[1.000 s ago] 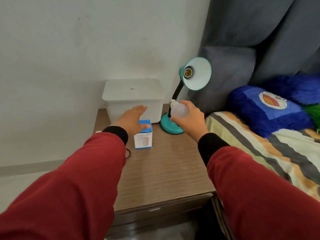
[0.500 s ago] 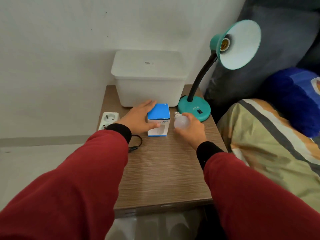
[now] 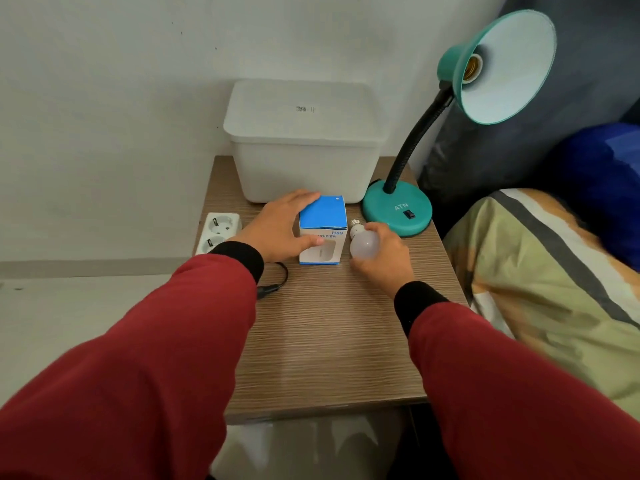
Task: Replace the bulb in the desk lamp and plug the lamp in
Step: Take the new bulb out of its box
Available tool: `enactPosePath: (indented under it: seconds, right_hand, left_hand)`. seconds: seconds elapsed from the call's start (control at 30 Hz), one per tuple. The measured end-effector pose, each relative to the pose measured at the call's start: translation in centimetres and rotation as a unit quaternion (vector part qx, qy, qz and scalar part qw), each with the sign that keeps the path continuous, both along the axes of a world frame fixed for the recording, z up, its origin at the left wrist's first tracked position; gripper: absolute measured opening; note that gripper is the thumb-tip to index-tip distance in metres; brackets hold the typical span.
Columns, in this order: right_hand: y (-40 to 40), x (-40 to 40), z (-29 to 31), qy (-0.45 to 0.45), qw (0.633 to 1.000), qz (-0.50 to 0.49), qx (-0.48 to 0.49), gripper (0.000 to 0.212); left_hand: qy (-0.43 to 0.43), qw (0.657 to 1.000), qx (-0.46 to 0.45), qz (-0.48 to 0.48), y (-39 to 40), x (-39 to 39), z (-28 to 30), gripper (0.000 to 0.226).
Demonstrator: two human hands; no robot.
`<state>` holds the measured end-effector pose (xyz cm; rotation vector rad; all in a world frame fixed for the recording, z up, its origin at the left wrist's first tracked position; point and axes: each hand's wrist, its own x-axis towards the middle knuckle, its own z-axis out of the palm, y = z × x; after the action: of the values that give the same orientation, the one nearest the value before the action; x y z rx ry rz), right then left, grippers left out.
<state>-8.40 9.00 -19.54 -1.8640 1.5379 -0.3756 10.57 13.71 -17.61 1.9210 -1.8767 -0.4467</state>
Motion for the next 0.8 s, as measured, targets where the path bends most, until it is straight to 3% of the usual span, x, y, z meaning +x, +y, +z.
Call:
enactPosePath:
  seconds: [0.27,0.43,0.53,0.7,0.8]
  right_hand:
    - [-0.3,-0.6,0.7,0.037,0.999,0.034,-0.016,0.066]
    - [-0.7,-0.3,2.8,-0.019,0.991,0.033,-0.132,0.053]
    - [-1.0,0.3,4.2,-0.009,0.981,0.095,-0.167,0.057]
    - [-1.6,1.0,4.6,0.049,0.969,0.192,-0.149,0.064]
    - [-1.8,1.1,4.5,0.056,0.969,0.206,-0.126,0.067]
  left_hand:
    - [0.017,1.0,0.004,0.021,-0.1,-0.1,-0.4,0.083]
    - [0.03,0.999,0.006,0.032,-0.1,-0.1,-0.8,0.085]
    - [0.033,0.999,0.004,0.036,-0.2,-0.1,-0.9,0.086]
    - [0.049,0.998,0.011,0.033,0.0,0.0,-0.6,0.088]
    - [0.107,0.993,0.026,0.04,0.2,0.2,-0.3,0.088]
